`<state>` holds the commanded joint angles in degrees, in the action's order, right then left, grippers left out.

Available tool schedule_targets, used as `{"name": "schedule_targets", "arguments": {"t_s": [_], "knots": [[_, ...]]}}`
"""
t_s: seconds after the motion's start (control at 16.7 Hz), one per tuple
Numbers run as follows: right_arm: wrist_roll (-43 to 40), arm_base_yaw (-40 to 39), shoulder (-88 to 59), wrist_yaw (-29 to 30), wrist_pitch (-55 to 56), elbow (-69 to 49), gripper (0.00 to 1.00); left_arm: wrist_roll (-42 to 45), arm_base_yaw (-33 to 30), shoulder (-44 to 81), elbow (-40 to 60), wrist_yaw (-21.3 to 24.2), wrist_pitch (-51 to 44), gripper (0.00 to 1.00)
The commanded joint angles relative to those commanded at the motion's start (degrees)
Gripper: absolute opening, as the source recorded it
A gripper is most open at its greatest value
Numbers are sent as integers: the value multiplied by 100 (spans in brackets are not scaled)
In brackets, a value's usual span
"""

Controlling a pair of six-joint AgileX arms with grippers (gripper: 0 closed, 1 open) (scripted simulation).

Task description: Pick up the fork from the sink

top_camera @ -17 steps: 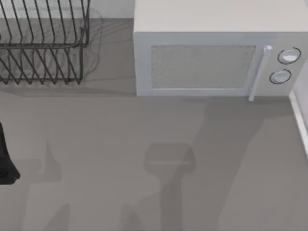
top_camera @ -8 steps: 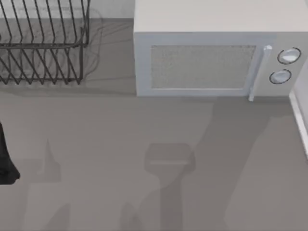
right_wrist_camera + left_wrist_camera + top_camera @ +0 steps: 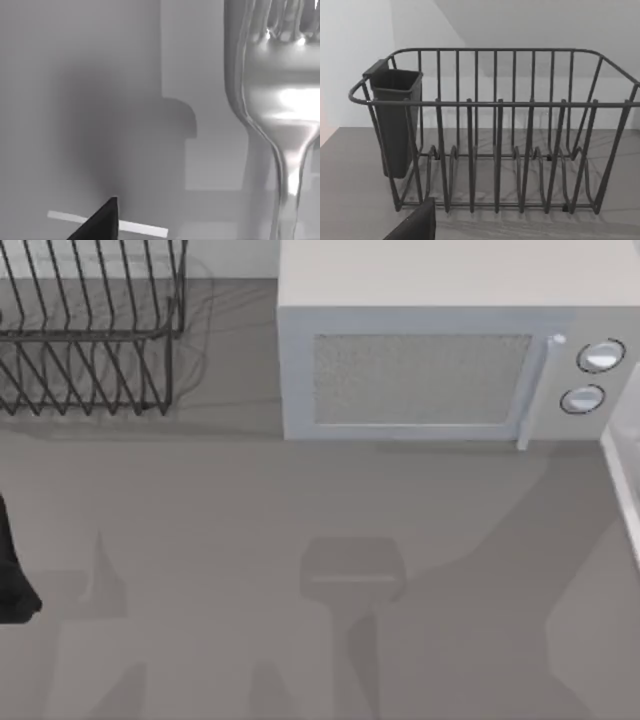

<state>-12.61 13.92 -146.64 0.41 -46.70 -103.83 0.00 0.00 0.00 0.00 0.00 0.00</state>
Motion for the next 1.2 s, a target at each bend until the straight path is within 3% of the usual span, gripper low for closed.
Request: {"name": "schedule_targets", "arguments": {"t_s": [0.3,1.08,1.2], "knots": [[0,3,-110,1,152,92,100,0,0,0,0,0,0,100],[0,3,-110,1,152,92,2,0,0,0,0,0,0,100],[0,3,-110,1,152,92,0,0,0,0,0,0,0,100]]}}
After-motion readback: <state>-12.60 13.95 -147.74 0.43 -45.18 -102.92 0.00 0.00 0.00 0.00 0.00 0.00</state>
